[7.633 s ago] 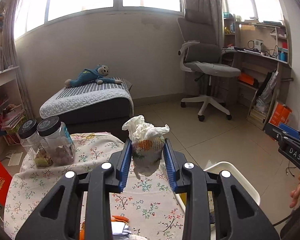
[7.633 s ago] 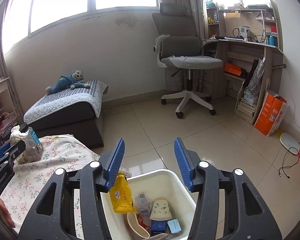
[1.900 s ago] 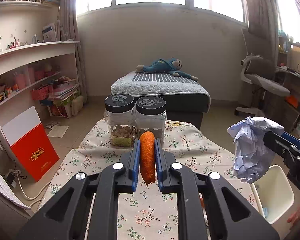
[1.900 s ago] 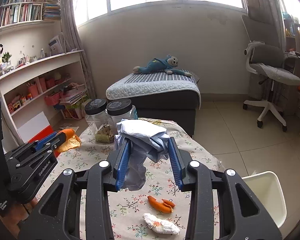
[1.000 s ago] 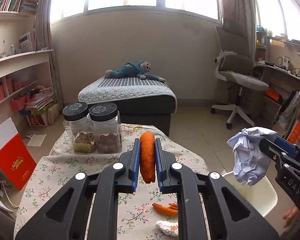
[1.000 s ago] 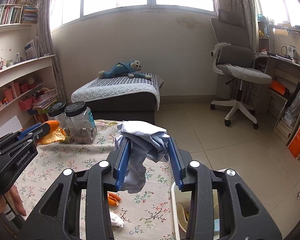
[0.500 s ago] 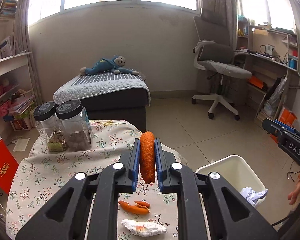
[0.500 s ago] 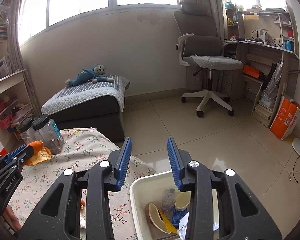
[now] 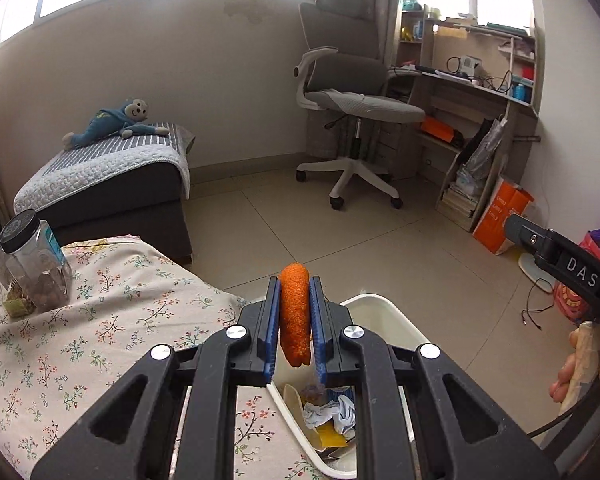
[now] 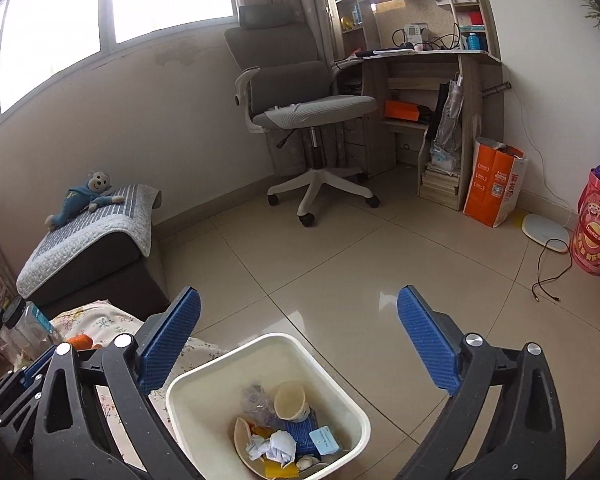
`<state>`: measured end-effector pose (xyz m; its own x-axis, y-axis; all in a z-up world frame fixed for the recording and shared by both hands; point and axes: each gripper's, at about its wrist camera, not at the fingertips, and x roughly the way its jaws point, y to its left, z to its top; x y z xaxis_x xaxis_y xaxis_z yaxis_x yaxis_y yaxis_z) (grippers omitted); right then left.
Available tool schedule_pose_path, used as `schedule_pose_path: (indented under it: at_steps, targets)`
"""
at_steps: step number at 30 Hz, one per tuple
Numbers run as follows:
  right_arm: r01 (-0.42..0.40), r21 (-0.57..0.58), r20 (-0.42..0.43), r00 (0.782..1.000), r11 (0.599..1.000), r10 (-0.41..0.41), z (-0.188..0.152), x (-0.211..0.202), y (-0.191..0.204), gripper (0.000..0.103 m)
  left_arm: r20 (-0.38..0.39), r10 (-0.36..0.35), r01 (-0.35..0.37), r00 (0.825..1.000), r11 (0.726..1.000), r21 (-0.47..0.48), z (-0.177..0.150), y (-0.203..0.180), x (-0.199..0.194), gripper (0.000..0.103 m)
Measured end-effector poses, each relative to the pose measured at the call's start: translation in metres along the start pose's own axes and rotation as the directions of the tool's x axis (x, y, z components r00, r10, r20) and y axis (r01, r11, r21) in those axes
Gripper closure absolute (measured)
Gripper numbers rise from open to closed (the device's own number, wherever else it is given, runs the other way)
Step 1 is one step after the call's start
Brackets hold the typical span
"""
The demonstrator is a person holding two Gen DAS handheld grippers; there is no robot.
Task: Collect trash
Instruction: 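Lower the carrot piece into the white bin and open the left tool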
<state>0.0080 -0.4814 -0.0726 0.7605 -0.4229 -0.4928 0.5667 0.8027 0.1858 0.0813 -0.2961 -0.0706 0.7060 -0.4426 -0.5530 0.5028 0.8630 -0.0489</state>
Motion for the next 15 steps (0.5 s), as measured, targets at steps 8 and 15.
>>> schedule_pose_path:
  at_steps: [8,15]
  targets:
    - [0.094,0.064,-0.019,0.996,0.994,-0.092,0.005,0.006,-0.05,0.007,-0.057,-0.105,0.106,0.993,0.994,0.018,0.012,-0.056,0.032,0.087]
    - [0.154,0.044,0.002,0.988,0.987,-0.155,0.003,0.0,-0.064,0.007,-0.109,-0.137,0.136,0.985,0.991,-0.017,0.02,-0.079,0.05,0.058]
